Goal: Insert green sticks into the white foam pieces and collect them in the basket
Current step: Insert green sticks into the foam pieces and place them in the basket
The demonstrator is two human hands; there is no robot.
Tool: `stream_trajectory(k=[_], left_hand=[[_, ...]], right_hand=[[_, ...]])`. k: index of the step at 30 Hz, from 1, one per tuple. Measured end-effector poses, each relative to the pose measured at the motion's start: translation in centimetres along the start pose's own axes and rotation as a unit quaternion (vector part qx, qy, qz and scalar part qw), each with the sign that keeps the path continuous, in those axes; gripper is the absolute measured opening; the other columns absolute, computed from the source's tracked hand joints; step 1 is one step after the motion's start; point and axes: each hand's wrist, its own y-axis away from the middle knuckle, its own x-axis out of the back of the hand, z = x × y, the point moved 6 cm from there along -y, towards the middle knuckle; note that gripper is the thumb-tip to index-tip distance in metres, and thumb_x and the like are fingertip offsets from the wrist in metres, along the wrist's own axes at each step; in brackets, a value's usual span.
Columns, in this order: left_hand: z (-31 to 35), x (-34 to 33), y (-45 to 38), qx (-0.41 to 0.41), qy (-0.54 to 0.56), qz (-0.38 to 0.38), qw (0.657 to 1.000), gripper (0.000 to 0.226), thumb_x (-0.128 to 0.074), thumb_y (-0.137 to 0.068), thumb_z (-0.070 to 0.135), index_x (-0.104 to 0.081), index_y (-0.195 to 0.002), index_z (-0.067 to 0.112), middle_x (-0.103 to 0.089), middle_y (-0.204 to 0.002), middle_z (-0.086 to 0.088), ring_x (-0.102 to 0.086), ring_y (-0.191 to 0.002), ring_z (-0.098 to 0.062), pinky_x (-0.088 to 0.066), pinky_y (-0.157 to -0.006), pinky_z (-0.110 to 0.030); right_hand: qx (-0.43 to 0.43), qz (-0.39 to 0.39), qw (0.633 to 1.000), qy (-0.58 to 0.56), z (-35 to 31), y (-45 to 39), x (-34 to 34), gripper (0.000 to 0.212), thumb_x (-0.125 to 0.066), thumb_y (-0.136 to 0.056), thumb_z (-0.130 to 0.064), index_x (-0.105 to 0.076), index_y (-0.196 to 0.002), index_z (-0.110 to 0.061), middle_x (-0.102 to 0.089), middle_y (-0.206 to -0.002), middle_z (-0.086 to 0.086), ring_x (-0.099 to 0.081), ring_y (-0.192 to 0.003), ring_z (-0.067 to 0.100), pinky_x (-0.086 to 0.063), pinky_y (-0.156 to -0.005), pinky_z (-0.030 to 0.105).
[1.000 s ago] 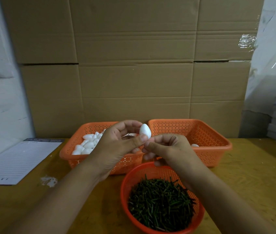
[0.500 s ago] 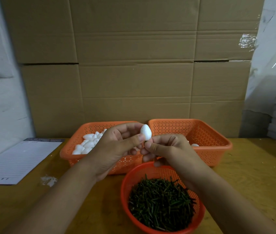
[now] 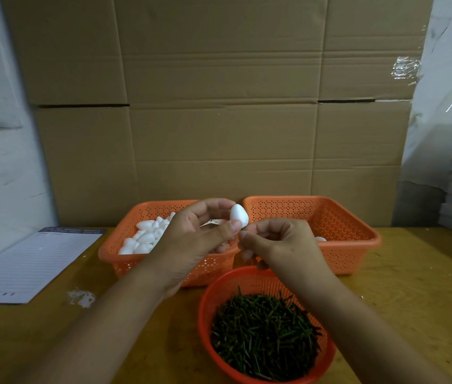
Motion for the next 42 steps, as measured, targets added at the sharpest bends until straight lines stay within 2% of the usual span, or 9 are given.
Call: stream_trajectory(k=[5, 10, 18, 26, 29, 32, 34, 38, 42], left_hand=[[0.05, 0.08, -0.05, -0.009, -0.008, 0.003, 1.0, 0.024, -0.079, -0.076, 0.025, -0.075, -0.1, 0.027, -0.074, -0.101, 0.002, -0.067, -0.081, -0.01, -0.053, -0.066, -0.023], [0.07, 0.03, 0.01, -0.004, 0.001, -0.009, 1.0, 0.022, -0.077, -0.078, 0.024, -0.076, -0.1, 0.027, -0.073, -0.095, 0.002, -0.063, -0.077, -0.01, -0.052, -0.065, -0.023], [-0.08, 0.18, 0.03, 0.015, 0.002, -0.018, 1.0, 0.038, -0.075, -0.079, 0.026, -0.07, -0.115, 0.014, -0.072, -0.103, -0.005, -0.063, -0.081, -0.012, -0.053, -0.07, -0.025], [-0.13, 0.03, 0.08, 0.026, 0.043, -0.029, 0.998, 0.039, -0.079, -0.075, 0.03, -0.072, -0.111, 0.017, -0.073, -0.103, -0.005, -0.064, -0.083, -0.013, -0.053, -0.068, -0.024], [-0.13, 0.0, 0.08, 0.027, 0.053, -0.022, 0.998, 0.035, -0.079, -0.081, 0.023, -0.071, -0.114, 0.015, -0.072, -0.104, -0.005, -0.064, -0.081, -0.012, -0.052, -0.066, -0.023], [-0.11, 0.02, 0.11, 0.028, 0.062, -0.004, 0.998, 0.043, -0.084, -0.076, 0.024, -0.068, -0.115, 0.016, -0.072, -0.105, -0.001, -0.065, -0.079, -0.011, -0.052, -0.064, -0.021], [-0.14, 0.03, 0.07, 0.026, 0.055, 0.004, 0.998, 0.04, -0.084, -0.074, 0.024, -0.071, -0.111, 0.021, -0.073, -0.103, 0.001, -0.065, -0.079, -0.011, -0.052, -0.064, -0.022], [-0.24, 0.08, 0.04, 0.025, 0.036, 0.01, 0.999, 0.026, -0.08, -0.073, 0.024, -0.076, -0.097, 0.033, -0.073, -0.101, 0.002, -0.063, -0.08, -0.014, -0.053, -0.067, -0.024], [-0.19, 0.1, 0.15, 0.03, 0.05, 0.004, 0.998, 0.025, -0.08, -0.073, 0.023, -0.077, -0.097, 0.031, -0.074, -0.103, -0.004, -0.065, -0.079, -0.012, -0.053, -0.066, -0.023]], right_hand=[[0.001, -0.017, 1.0, -0.008, 0.07, 0.12, -0.28, 0.014, -0.071, -0.09, -0.015, -0.076, -0.078, -0.009, -0.072, -0.065, 0.01, -0.061, -0.056, 0.013, -0.048, -0.052, 0.021], [-0.004, -0.036, 0.999, -0.04, -0.08, 0.28, -0.34, 0.013, -0.069, -0.091, -0.011, -0.076, -0.084, -0.003, -0.074, -0.073, 0.011, -0.067, -0.065, 0.018, -0.05, -0.053, 0.021], [-0.016, -0.066, 0.996, -0.055, 0.0, 0.41, -0.5, 0.013, -0.066, -0.093, -0.013, -0.077, -0.087, -0.009, -0.077, -0.082, 0.007, -0.072, -0.072, 0.016, -0.05, -0.055, 0.019], [-0.04, -0.092, 0.991, -0.086, 0.33, 0.4, -0.75, 0.016, -0.064, -0.095, -0.017, -0.076, -0.091, -0.008, -0.076, -0.085, 0.007, -0.071, -0.074, 0.014, -0.049, -0.056, 0.018], [-0.035, -0.07, 0.993, -0.083, 0.33, 0.41, -0.7, 0.014, -0.065, -0.094, -0.015, -0.076, -0.088, -0.008, -0.076, -0.081, 0.005, -0.07, -0.07, 0.013, -0.05, -0.055, 0.018], [-0.017, -0.023, 0.998, -0.063, 0.16, 0.27, -0.36, 0.012, -0.068, -0.092, -0.011, -0.075, -0.084, -0.005, -0.074, -0.071, 0.004, -0.068, -0.062, 0.011, -0.05, -0.052, 0.018], [-0.006, -0.005, 0.999, -0.045, 0.01, 0.18, -0.24, 0.012, -0.07, -0.09, -0.01, -0.074, -0.083, -0.003, -0.072, -0.064, 0.002, -0.066, -0.057, 0.009, -0.049, -0.05, 0.018], [-0.004, -0.007, 0.999, -0.034, -0.04, 0.2, -0.39, 0.012, -0.071, -0.09, -0.011, -0.075, -0.082, -0.004, -0.072, -0.064, 0.005, -0.064, -0.056, 0.011, -0.048, -0.05, 0.018], [-0.013, -0.027, 0.998, -0.062, 0.13, 0.32, -0.56, 0.012, -0.068, -0.091, -0.01, -0.076, -0.084, -0.004, -0.074, -0.07, 0.006, -0.067, -0.061, 0.013, -0.049, -0.052, 0.021]])
